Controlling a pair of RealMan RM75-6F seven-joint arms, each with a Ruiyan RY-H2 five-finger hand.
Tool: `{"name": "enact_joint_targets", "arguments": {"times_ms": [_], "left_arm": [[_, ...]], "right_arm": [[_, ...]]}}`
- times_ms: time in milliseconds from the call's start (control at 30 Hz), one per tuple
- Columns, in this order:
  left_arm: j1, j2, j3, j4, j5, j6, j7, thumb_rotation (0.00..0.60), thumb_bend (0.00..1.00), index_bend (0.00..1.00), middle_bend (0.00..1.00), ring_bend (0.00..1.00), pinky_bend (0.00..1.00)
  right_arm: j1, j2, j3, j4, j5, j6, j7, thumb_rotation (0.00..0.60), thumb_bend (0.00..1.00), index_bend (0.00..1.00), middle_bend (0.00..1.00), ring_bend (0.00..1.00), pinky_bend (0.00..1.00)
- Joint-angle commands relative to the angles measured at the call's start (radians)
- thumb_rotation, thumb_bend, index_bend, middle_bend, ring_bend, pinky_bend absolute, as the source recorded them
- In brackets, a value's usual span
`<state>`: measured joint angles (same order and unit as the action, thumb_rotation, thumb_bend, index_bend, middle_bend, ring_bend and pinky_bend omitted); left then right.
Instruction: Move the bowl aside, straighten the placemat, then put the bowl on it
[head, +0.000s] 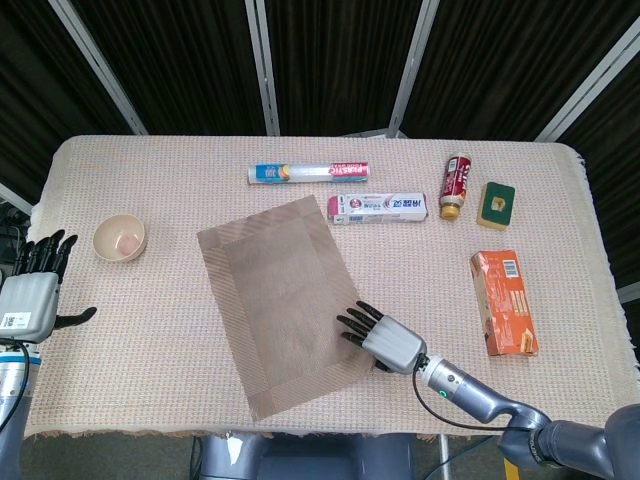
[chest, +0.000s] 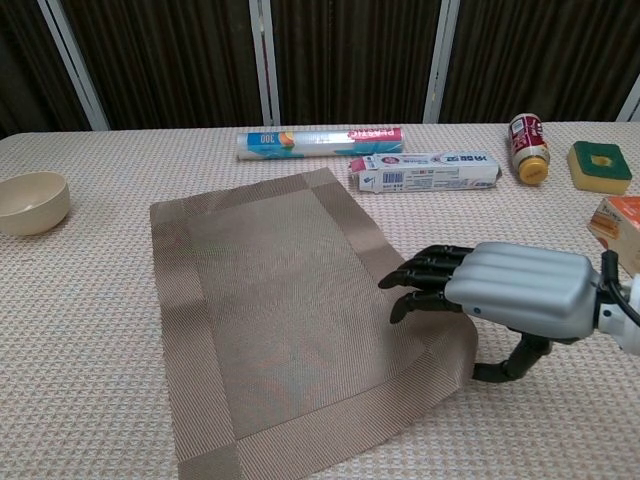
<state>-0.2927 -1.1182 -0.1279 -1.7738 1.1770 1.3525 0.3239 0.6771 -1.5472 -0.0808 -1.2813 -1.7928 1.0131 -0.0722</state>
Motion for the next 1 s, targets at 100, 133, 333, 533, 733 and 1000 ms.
{"name": "enact_joint_targets", "arguments": {"times_ms": [100,133,333,533,733,1000], "left_arm": [[0.001,0.000,0.000,0.000,0.001,0.000,0.000,0.600,0.00,0.00,0.00,0.00,0.00],[0.001,0.000,-0.001,-0.001,0.002,0.000,0.000,0.600,0.00,0.00,0.00,0.00,0.00],[0.002,0.002,-0.001,-0.002,0.002,-0.002,-0.002,0.600,0.00,0.00,0.00,0.00,0.00],[0.002,0.004,-0.003,-0.002,0.002,-0.005,-0.005,0.600,0.00,0.00,0.00,0.00,0.00],[0.002,0.005,-0.003,-0.001,0.002,-0.011,-0.008,0.600,0.00,0.00,0.00,0.00,0.00],[0.001,0.003,0.000,0.001,0.002,-0.020,-0.006,0.600,0.00,0.00,0.00,0.00,0.00]], "right_arm": [[0.001,-0.006,-0.006,0.005,-0.001,0.010,0.019,0.600,0.29,0.37,0.05,0.00,0.00],[-0.001,-0.010,-0.008,0.007,-0.002,0.015,0.026,0.600,0.30,0.42,0.05,0.00,0.00],[-0.012,-0.038,-0.017,0.042,-0.008,0.050,0.063,0.600,0.34,0.62,0.08,0.00,0.00],[-0.018,-0.054,-0.026,0.068,-0.022,0.085,0.079,0.600,0.35,0.65,0.10,0.00,0.00],[-0.027,-0.037,-0.052,0.062,-0.049,0.118,0.082,0.600,0.35,0.65,0.11,0.00,0.00],[0.000,0.077,-0.067,0.127,-0.151,0.195,-0.038,0.600,0.35,0.65,0.13,0.00,0.00]]}}
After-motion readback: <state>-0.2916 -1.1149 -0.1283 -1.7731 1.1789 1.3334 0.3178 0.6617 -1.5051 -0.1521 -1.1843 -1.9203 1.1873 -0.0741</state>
